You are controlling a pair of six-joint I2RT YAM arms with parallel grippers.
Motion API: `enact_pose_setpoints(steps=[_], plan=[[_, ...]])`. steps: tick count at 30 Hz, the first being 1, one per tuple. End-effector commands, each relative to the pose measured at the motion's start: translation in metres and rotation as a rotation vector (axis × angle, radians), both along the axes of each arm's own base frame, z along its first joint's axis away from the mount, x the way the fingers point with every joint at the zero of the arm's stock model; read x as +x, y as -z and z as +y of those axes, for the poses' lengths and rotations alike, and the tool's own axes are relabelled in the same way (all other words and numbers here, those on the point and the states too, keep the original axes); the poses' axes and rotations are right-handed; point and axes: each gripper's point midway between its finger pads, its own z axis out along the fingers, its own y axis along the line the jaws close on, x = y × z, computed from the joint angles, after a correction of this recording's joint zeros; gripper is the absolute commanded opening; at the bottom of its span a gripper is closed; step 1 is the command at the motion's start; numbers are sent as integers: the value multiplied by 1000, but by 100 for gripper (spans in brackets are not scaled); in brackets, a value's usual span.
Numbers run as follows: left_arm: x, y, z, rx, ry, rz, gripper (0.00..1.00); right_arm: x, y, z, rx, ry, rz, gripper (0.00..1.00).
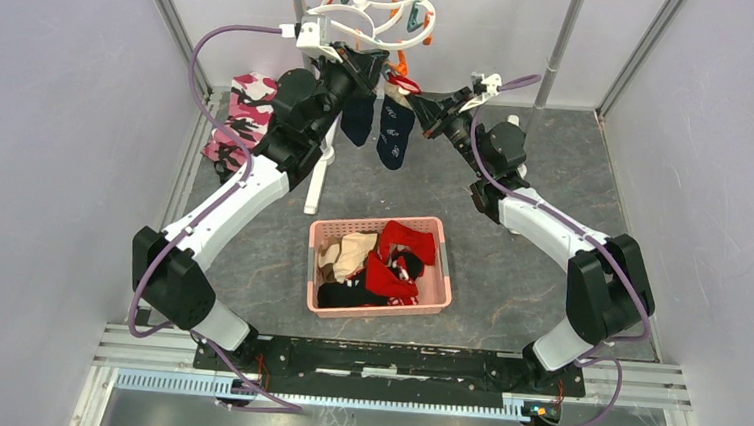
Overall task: Clip the socks to the hanger
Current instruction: Open the clamp at the hanger, then clamp the sock onto the hanger.
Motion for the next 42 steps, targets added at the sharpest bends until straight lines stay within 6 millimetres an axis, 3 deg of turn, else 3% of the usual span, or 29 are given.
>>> enact_pose_setpoints(steps=[1,31,42], plan=[[-11,-21,9,-58,-9,-35,11,-13,-33,-10,71,24,-78,0],[-10,-19,8,-62,-6,-29,11,-28,-55,-1,118,0,-139,0],[-10,-18,7,-64,0,-24,12,-25,-61,4,122,3,-152,0]])
